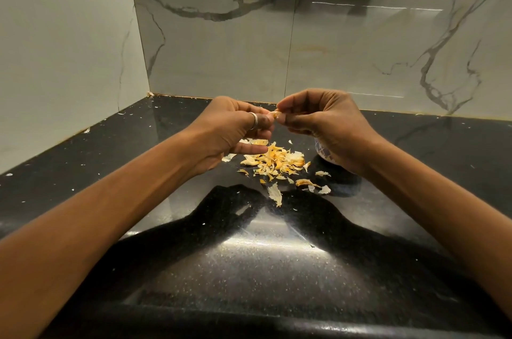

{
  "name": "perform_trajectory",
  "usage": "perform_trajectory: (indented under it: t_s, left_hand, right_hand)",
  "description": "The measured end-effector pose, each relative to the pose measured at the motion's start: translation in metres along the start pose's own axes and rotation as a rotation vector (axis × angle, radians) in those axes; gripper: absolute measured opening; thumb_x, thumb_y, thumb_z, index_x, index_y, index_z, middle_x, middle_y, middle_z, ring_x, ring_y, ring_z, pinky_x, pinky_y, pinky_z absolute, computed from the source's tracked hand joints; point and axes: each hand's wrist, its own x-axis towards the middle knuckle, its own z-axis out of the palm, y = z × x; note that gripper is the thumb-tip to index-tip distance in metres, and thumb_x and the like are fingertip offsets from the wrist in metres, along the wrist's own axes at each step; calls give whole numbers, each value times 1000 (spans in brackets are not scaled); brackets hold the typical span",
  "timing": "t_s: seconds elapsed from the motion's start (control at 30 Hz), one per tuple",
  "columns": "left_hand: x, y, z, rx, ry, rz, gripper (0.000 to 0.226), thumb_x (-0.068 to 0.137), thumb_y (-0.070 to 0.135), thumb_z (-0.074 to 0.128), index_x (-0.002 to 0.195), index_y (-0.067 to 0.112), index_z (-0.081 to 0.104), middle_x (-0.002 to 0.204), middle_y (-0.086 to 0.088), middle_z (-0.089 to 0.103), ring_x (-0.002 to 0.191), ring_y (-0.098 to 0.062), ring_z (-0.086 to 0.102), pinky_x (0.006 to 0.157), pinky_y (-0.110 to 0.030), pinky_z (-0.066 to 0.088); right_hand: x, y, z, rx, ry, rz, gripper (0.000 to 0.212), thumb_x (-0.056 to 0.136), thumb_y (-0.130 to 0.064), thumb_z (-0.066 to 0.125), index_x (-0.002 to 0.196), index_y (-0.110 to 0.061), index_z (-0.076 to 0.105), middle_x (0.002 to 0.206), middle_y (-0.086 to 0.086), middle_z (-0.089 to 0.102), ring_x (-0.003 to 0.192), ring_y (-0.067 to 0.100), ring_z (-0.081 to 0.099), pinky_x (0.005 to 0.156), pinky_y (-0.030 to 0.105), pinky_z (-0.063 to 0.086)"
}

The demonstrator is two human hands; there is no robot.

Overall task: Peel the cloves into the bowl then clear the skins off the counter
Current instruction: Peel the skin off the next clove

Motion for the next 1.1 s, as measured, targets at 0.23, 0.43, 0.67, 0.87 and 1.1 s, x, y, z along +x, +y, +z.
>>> perform_trajectory:
  t_s: [0.23,0.43,0.67,0.87,1.1]
  left_hand:
    - [-1,-3,1,91,4,54,12,97,7,61,98,1,70,90,-13,69,72,-11,67,59,-29,59]
    - [-2,-2,0,138,-7,86,12,97,8,58,93,3,68,86,-12,65,72,-12,65,59,-28,59]
    - [-2,-2,-1,186,-13,109,12,96,5,58,91,4,68,83,-12,65,71,-13,66,62,-31,62]
    - [-2,-3,-1,228,-35,126,11,96,5,58,92,5,69,91,-15,67,69,-11,66,62,-32,62]
    - [-1,-5,0,251,-10,120,10,96,7,59,93,6,67,87,-11,66,64,-8,65,56,-28,60]
  right_hand:
    - [-2,-1,1,-37,-13,-1,14,86,-1,72,94,-12,73,99,12,75,90,17,70,81,27,59]
    - [-2,-2,2,-40,-24,21,10,86,-5,72,95,-10,72,95,11,74,85,17,70,76,26,58]
    - [-1,-1,2,6,-32,76,10,91,-3,68,99,-6,72,98,17,75,84,19,71,74,25,59]
    - [2,1,1,8,-99,127,16,96,-2,60,110,-1,68,95,15,73,82,18,71,70,24,58]
    - [3,3,0,51,-164,165,23,100,-1,52,117,-6,66,94,16,70,86,24,67,80,35,59]
